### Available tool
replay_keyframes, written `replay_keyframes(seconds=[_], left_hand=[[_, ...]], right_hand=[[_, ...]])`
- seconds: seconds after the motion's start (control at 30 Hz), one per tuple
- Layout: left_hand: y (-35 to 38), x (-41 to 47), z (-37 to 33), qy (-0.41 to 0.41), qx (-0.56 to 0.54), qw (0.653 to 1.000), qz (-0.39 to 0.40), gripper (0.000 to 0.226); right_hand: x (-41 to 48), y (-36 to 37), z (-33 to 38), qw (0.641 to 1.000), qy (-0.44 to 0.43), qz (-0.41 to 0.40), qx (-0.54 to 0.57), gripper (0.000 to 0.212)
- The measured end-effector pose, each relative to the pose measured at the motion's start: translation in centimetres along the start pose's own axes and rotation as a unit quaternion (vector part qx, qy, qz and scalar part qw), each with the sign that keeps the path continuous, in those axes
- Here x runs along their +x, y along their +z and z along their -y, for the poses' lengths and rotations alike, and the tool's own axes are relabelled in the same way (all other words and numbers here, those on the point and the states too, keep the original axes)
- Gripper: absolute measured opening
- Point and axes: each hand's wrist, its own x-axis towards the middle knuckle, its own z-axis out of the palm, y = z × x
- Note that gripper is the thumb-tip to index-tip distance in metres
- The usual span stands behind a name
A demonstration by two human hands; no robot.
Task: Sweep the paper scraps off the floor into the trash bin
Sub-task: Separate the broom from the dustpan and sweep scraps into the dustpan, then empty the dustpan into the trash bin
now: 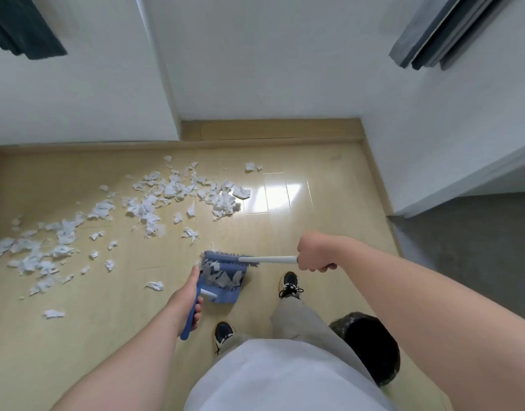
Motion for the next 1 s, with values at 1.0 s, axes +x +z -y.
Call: replay_keyframes(seconds=[1.0], left_hand=[[5.4, -15.1, 10.0, 0.339, 0.202, 0.875, -0.28, 0.063]], right_hand=[[-15.8, 21.2, -10.9, 0.649, -0.046, -0.158, 0.743, 0.01]])
